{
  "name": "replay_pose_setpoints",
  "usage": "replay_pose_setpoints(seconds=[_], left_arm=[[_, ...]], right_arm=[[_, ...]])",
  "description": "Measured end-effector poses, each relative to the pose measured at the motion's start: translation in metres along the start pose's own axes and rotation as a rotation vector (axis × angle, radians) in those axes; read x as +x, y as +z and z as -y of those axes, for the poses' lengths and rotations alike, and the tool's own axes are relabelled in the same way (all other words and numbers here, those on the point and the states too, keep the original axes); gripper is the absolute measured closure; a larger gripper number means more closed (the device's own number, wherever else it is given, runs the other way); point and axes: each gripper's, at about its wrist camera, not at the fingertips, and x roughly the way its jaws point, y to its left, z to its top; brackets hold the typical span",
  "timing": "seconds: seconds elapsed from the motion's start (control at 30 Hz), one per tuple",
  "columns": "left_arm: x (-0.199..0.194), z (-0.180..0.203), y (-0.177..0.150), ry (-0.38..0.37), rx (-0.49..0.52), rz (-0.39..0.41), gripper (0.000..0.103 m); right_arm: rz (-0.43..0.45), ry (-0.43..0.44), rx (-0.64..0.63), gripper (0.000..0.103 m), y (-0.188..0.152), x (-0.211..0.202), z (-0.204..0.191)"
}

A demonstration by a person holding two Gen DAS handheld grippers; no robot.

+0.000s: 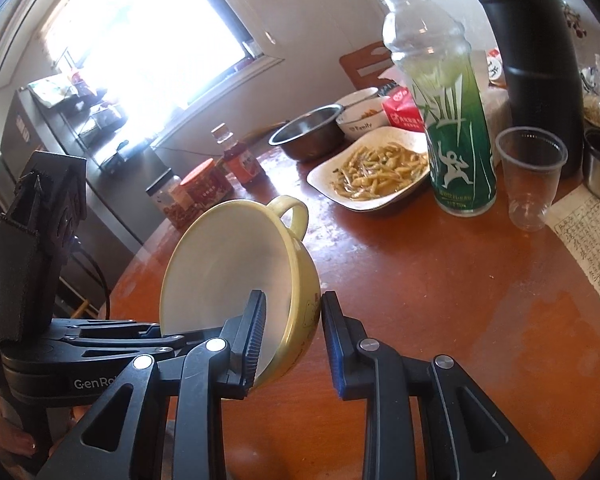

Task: Organize plates and bowls
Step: 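Carry the yellow bowl with both grippers over the nested steel bowls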

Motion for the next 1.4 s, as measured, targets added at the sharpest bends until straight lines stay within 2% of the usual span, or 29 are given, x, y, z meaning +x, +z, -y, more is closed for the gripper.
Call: replay_pose_setpoints(seconds=[0.67,1.03,1.4], left_arm=[[-0.059,-0.012,-0.051,0.009,-0.045,0.111,0.074],[-0.066,-0.023,-0.096,-0.042,-0.1,0.131,0.073],[-0.068,-0.019,-0.13,-0.025,-0.1,0.166,0.073]], right_arm=[[0.034,0.066,-0.108,0.074,-0.017,-0.05,-0.051],[0.027,0.086,-0.208,0.074,-0.042,-0.074,-0.072],[0.011,0.086,-0.253,0.074,-0.062,-0.085,-0.077]])
